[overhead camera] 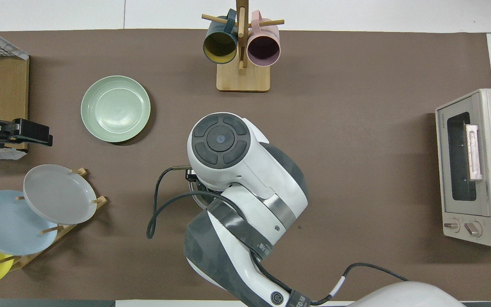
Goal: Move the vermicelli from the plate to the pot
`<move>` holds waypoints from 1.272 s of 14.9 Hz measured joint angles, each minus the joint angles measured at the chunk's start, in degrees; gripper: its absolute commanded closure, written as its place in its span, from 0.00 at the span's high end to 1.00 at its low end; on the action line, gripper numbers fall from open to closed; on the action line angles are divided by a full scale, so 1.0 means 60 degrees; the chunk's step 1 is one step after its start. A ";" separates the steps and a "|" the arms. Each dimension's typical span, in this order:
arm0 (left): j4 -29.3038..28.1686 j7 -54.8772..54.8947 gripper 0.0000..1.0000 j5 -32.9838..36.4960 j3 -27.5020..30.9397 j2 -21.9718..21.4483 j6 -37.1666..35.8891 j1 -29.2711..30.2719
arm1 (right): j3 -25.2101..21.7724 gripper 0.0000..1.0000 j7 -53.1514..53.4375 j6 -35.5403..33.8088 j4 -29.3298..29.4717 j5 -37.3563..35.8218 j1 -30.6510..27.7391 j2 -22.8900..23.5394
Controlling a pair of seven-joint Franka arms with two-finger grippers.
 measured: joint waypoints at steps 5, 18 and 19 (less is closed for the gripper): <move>0.0016 0.0000 1.00 0.0045 0.0043 0.0001 -0.0175 0.0000 | -0.0001 0.60 0.0094 0.0651 -0.0714 -0.0065 0.0065 0.0118; 0.0056 -0.0120 1.00 0.0045 0.0083 0.0001 -0.0204 0.0001 | -0.0030 0.61 0.0346 0.1427 -0.1263 -0.0163 0.0052 0.0123; 0.0056 -0.0120 1.00 0.0045 0.0083 0.0001 -0.0204 0.0001 | -0.0039 0.61 0.0346 0.1511 -0.1291 -0.0165 0.0045 0.0124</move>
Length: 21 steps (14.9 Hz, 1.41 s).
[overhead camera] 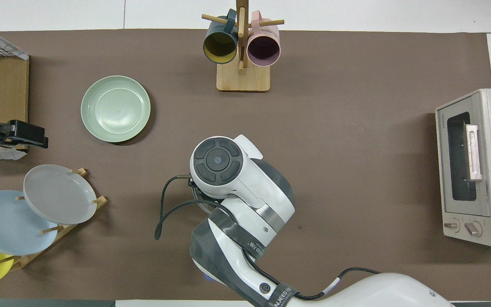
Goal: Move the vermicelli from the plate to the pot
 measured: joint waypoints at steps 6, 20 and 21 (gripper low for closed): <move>0.0001 0.0001 1.00 0.0000 -0.0028 0.0000 0.0002 -0.0011 | -0.0012 0.61 0.0000 0.0368 -0.0142 -0.0005 -0.0046 0.0000; 0.0000 0.0000 1.00 0.0000 0.0002 0.0000 0.0060 -0.0008 | -0.0004 0.62 -0.0083 0.0710 -0.0429 -0.0025 -0.0294 -0.0020; 0.0000 0.0000 1.00 0.0000 0.0001 0.0000 0.0060 -0.0008 | -0.0004 0.62 -0.0083 0.0710 -0.0430 -0.0062 -0.0286 -0.0020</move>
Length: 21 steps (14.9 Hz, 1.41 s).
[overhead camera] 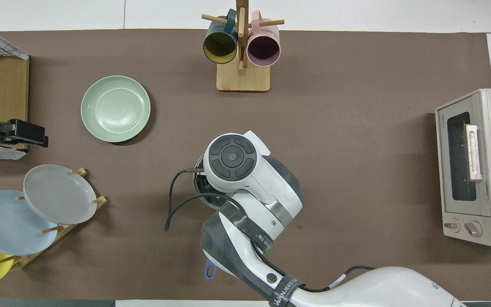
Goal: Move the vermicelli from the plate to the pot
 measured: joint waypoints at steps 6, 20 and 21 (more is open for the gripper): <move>0.0000 -0.0004 1.00 0.0000 0.0017 0.0000 -0.0001 0.0002 | 0.0032 0.62 -0.0001 -0.0014 -0.0004 -0.0334 0.0038 -0.0006; 0.0000 -0.0006 1.00 0.0000 0.0027 0.0000 -0.0001 0.0002 | 0.0041 0.66 -0.0014 -0.0155 -0.0014 -0.0664 0.0057 -0.0006; 0.0000 -0.0006 1.00 0.0000 0.0027 0.0000 -0.0001 0.0002 | 0.0041 0.71 -0.0014 -0.0156 -0.0016 -0.0667 0.0056 -0.0005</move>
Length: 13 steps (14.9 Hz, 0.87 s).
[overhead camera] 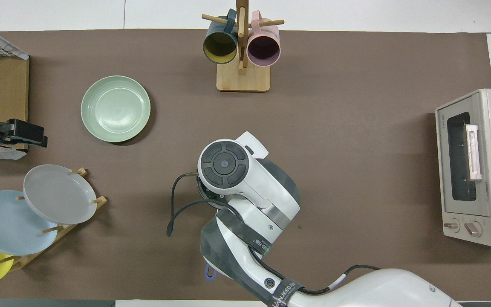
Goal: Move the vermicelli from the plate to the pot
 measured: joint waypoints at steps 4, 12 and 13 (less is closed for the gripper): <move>0.0000 0.0000 1.00 0.0000 0.0000 0.0000 0.0000 0.0000 | -0.0015 1.00 0.0000 -0.0018 -0.0021 -0.0013 -0.0005 0.0008; 0.0000 -0.0001 1.00 0.0000 0.0000 0.0000 0.0000 0.0000 | -0.0032 1.00 0.0000 -0.0028 0.0262 -0.0015 -0.0092 -0.0013; 0.0000 -0.0001 1.00 0.0000 0.0000 0.0000 0.0000 0.0000 | -0.0034 1.00 0.0000 -0.0084 0.0373 -0.0015 -0.0132 -0.0052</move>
